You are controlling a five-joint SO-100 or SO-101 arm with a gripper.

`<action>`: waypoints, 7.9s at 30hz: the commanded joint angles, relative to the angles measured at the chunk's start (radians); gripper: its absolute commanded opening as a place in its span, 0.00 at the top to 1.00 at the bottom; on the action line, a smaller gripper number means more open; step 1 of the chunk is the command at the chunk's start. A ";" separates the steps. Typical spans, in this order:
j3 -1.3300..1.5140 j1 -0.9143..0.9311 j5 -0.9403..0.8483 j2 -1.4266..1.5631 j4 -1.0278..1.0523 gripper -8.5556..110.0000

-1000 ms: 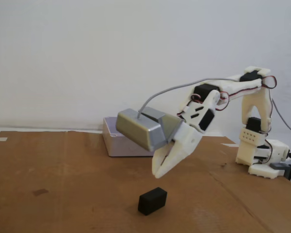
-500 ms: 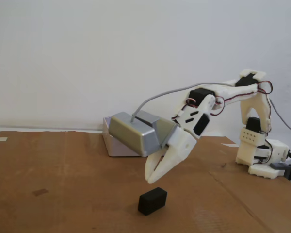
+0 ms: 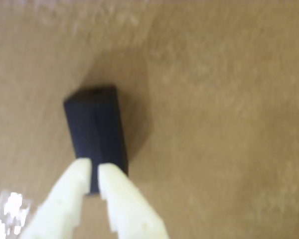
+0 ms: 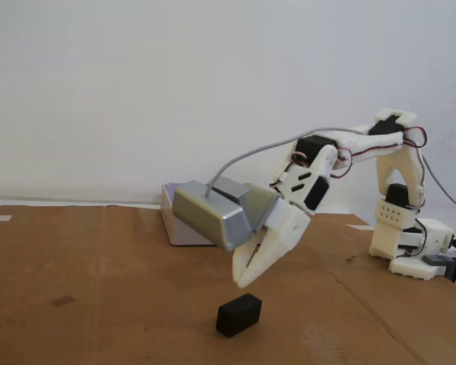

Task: Grasp a block and put it in the box.

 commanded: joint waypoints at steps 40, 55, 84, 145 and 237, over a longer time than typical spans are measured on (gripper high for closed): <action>-0.314 -0.021 -0.008 -0.066 0.133 0.93; -0.310 -0.017 -0.009 -0.069 0.133 0.92; -0.314 -0.091 -0.029 -0.091 0.124 0.63; -0.433 -0.043 -0.061 -0.319 0.124 0.63; -0.453 0.092 -0.063 0.018 0.129 0.93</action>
